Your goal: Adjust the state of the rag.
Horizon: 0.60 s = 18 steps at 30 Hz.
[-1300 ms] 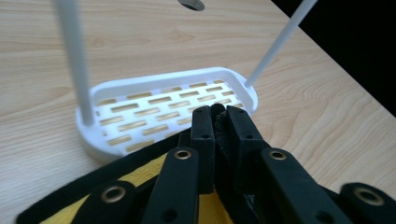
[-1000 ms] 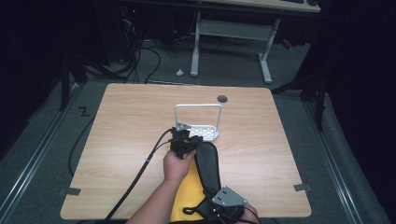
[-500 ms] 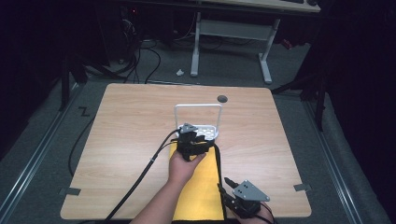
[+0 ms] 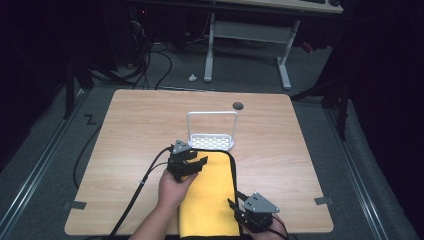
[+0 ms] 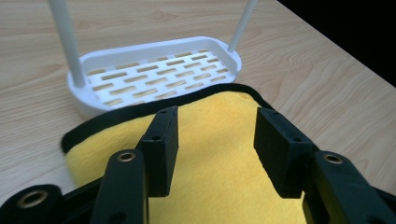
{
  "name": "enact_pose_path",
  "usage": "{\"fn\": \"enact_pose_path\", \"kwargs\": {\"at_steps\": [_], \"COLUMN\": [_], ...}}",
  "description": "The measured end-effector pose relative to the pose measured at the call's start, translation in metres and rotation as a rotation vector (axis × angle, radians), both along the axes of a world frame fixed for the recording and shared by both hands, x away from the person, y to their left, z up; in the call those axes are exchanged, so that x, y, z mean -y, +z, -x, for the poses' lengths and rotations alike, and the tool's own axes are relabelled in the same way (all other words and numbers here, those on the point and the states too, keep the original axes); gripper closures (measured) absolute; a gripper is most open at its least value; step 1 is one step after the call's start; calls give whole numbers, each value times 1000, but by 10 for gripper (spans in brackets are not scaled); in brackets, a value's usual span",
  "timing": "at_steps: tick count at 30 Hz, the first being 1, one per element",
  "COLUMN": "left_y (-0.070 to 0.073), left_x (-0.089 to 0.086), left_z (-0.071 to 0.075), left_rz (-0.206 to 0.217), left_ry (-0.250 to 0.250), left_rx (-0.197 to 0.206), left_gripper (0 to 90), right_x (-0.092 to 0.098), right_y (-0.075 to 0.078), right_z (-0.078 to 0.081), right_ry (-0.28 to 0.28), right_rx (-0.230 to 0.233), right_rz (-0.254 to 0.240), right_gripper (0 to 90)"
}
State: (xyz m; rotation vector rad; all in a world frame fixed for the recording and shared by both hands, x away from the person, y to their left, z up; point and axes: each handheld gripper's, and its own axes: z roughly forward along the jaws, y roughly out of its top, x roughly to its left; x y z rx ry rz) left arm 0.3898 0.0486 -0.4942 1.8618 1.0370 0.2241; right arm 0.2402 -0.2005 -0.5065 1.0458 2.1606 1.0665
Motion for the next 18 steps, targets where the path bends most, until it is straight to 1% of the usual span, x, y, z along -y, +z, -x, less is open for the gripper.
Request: {"fn": "enact_pose_path", "kwargs": {"at_steps": [2, 3, 5, 7, 9, 11, 12, 15, 16, 17, 18], "left_y": [-1, -3, -5, -8, -10, -12, -13, -17, -18, -19, -20], "left_x": [-7, -11, -18, -24, -28, -32, -34, -41, -42, -42, -42], "left_z": [5, 8, 12, 18, 23, 29, 33, 44, 47, 49, 50], "left_rz": [-14, -26, -16, -23, -50, -64, -70, -62, -66, -74, -84], "left_ry": [-4, 8, 13, 18, 16, 10, 15, 7, 4, -4, -10], "left_rx": [15, 18, 14, 25, 34, 39, 40, 36, 37, 39, 42], "left_gripper": [494, 486, 482, 479, 472, 454, 442, 441, 457, 465, 472], "right_x": [1, 2, 3, 4, 4, 3, 4, 5, 7, 7, 7], "right_y": [-2, -3, -3, -4, -4, -5, -6, -7, -7, -7, -7], "right_z": [-2, -3, -6, -8, -10, -11, -12, -15, -17, -20, -25], "right_ry": [-5, -14, -27, -38, -40, -48, -50, -64, -73, -75, -73], "right_rx": [-3, -7, -12, -13, -17, -18, -15, -8, -9, 1, 4], "right_rz": [5, 4, 8, 13, 11, 23, 20, 32, 38, 49, 68], "right_gripper": [628, 636, 651, 658, 660, 659, 659, 661, 663, 662, 661]}}
